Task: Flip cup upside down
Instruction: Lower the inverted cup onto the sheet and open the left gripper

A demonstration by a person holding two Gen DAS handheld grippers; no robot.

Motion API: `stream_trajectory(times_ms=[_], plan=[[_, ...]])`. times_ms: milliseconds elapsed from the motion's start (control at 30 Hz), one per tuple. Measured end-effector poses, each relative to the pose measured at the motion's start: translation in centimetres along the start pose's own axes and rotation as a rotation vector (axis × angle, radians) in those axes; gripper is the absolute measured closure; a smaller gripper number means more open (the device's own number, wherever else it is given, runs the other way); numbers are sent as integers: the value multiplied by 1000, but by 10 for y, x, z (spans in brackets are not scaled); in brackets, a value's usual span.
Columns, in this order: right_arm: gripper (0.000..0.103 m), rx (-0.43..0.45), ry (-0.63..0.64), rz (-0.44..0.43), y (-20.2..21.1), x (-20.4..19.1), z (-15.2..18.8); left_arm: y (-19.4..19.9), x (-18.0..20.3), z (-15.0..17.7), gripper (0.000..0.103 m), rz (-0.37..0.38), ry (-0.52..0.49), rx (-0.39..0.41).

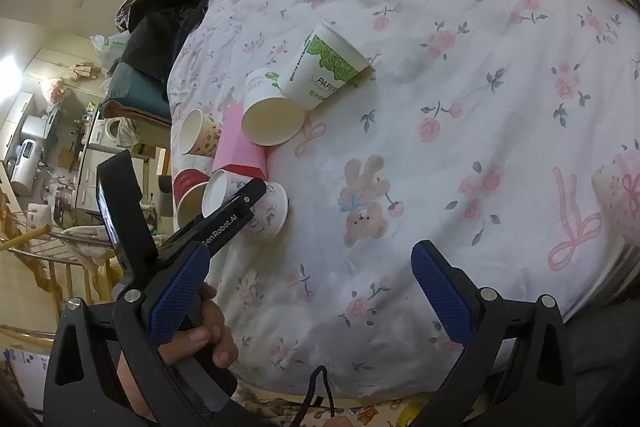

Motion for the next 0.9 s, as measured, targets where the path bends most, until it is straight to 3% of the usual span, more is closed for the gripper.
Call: stream_trajectory(times_ms=[33, 67, 100, 167, 467, 633, 800, 900], plan=[[0, -1, 0, 0, 0, 0, 0, 0, 0, 0, 45, 6, -5, 2], [0, 0, 0, 2, 0, 0, 0, 0, 0, 0, 38, -2, -17, 0], [0, 1, 1, 3, -1, 0, 0, 0, 0, 0, 18, -10, -28, -1], [0, 0, -1, 2, -1, 0, 0, 5, 2, -1, 4, 5, -40, 29], [0, 29, 9, 13, 1, -1, -5, 39, -6, 6, 4, 57, -29, 44], [0, 39, 27, 29, 2, -3, -6, 84, -26, 14, 4, 76, -30, 106], [0, 52, 100, 70, 1, -15, 0, 125, -64, 25, 4, 34, -42, 216], [0, 76, 159, 96, 4, -26, 4, 137, -81, 34, 4, 35, -22, 236]])
Point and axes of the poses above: each gripper's, at about its wrist camera, not at the fingertips, and y roughly against the way its jaws point, x to its right, z to its underside, the point moved 9 cm from there along -y, roughly the way its jaws point, and after that the axes turned 8 degrees about -x, right-handed, at the moved point
